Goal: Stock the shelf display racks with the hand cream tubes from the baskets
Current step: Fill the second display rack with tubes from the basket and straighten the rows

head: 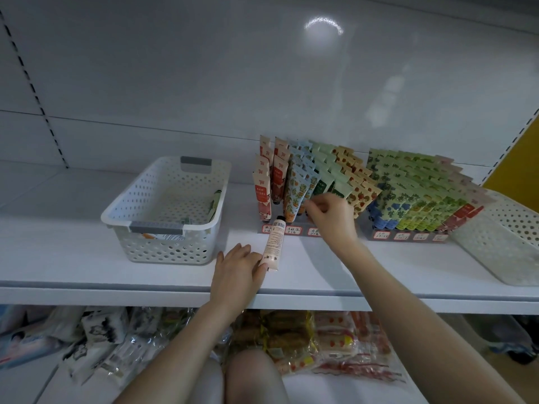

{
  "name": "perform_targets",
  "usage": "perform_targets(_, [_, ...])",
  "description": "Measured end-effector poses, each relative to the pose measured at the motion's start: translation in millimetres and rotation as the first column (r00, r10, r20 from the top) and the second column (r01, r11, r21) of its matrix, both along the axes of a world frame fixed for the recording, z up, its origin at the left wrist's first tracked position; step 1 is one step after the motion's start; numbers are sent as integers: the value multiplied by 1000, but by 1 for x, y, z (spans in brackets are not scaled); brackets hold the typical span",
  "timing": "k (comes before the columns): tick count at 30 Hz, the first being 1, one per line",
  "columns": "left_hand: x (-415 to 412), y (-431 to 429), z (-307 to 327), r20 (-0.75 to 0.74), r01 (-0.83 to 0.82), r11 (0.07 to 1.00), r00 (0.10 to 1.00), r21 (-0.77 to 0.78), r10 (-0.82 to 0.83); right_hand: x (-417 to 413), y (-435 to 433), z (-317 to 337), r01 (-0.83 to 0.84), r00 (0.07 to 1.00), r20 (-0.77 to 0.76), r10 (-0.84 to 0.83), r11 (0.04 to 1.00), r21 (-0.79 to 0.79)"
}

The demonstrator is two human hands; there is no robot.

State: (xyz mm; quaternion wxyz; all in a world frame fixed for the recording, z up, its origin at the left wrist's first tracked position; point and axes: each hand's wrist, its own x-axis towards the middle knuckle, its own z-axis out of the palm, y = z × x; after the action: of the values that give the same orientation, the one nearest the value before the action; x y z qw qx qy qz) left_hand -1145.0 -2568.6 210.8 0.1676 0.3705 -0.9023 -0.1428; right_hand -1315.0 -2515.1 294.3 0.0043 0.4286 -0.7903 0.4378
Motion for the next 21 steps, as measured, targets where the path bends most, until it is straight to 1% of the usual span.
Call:
perform_targets(3, [-4,-1,5,-108,-46,996,993,72,54,10,11,-17,-56,997,57,51,994,91])
perform_targets(6, [-4,2,15,-251,-100,970,956,221,155,19,20,-26,-119,988,109,113,991,54])
perform_targets(8, [0,5,22,-364,-107,924,898,366,248,23,25,-27,-163,984,76,161,986,20])
perform_targets(9, [2,5,26,-416,-98,903,863,418,287,24,26,-27,-187,982,35,187,982,19])
perform_targets(11, [6,6,34,-480,-96,888,813,450,331,26,30,-26,-260,963,-60,263,964,54])
perform_targets(14, [12,11,52,-569,-89,885,736,456,368,32,35,-28,-393,882,-205,423,903,175])
perform_targets(15, [13,14,58,-600,-71,879,704,471,379,36,36,-29,-407,851,-264,453,888,214])
perform_targets(16, [14,17,65,-619,-45,869,683,492,386,40,36,-28,-396,829,-328,453,889,228])
perform_targets(17, [15,21,71,-635,-12,860,670,509,385,43,37,-27,-371,810,-405,424,906,205])
perform_targets(19, [16,28,80,-675,71,847,641,527,366,49,34,-22,-326,771,-556,309,943,71])
perform_targets(21, [17,33,88,-714,148,829,602,539,356,49,32,-17,-317,726,-649,227,948,-23])
